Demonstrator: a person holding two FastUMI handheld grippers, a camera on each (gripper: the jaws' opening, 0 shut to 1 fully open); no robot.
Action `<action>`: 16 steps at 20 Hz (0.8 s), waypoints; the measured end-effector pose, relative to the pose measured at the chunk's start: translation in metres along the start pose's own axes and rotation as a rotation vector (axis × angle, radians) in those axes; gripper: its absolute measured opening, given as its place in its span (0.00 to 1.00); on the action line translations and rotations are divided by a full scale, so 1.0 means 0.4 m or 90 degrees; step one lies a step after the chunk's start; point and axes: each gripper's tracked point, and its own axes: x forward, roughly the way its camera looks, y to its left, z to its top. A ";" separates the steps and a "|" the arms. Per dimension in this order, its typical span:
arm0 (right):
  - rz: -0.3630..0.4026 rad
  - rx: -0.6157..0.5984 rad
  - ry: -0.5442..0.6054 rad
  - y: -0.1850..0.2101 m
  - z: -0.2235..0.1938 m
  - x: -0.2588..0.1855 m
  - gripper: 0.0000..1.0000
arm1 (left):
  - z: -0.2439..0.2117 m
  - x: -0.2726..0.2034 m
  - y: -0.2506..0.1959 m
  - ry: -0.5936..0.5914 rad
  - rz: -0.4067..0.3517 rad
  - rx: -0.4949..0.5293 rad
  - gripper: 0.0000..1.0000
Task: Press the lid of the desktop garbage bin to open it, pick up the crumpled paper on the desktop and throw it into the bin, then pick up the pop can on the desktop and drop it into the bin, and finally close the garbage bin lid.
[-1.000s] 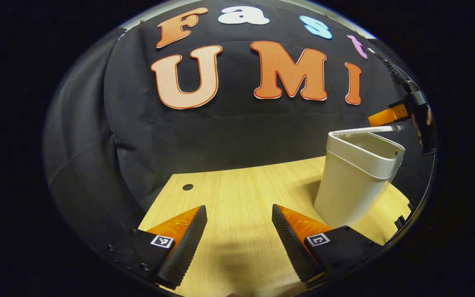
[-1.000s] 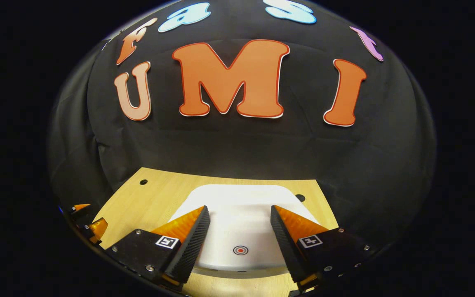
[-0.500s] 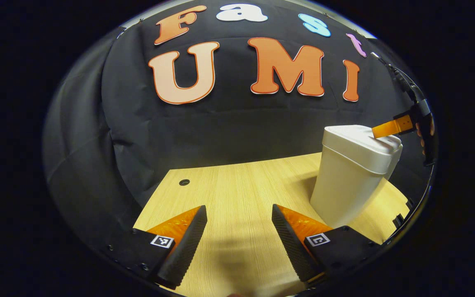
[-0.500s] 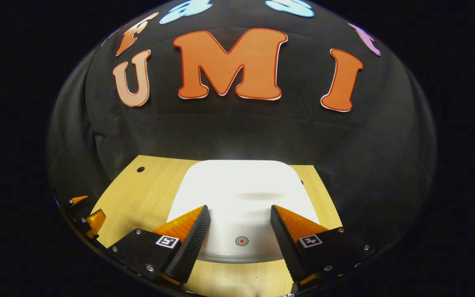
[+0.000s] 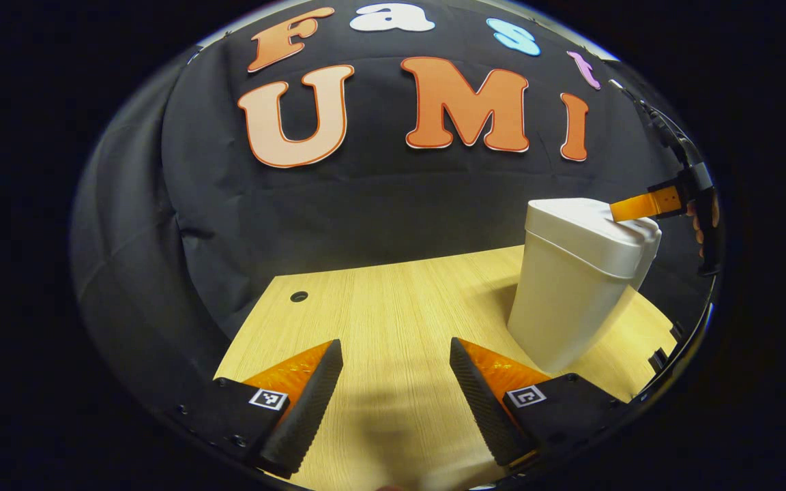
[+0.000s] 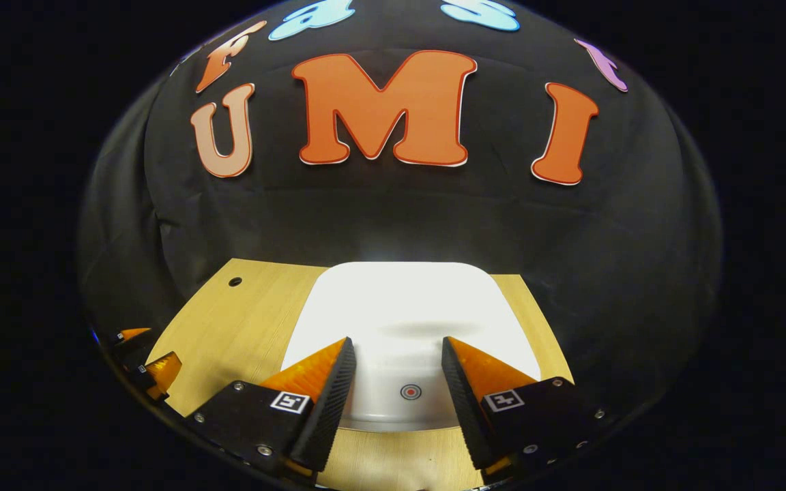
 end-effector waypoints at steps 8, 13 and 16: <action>-0.002 0.015 -0.030 0.001 0.000 0.001 0.69 | 0.018 0.013 -0.020 -0.002 -0.010 0.015 1.00; -0.005 0.027 -0.032 -0.007 -0.011 -0.007 0.55 | 0.037 0.018 -0.031 -0.015 -0.022 0.024 1.00; -0.009 0.005 -0.060 -0.009 -0.009 -0.013 0.58 | 0.056 0.017 -0.030 -0.025 -0.025 0.024 1.00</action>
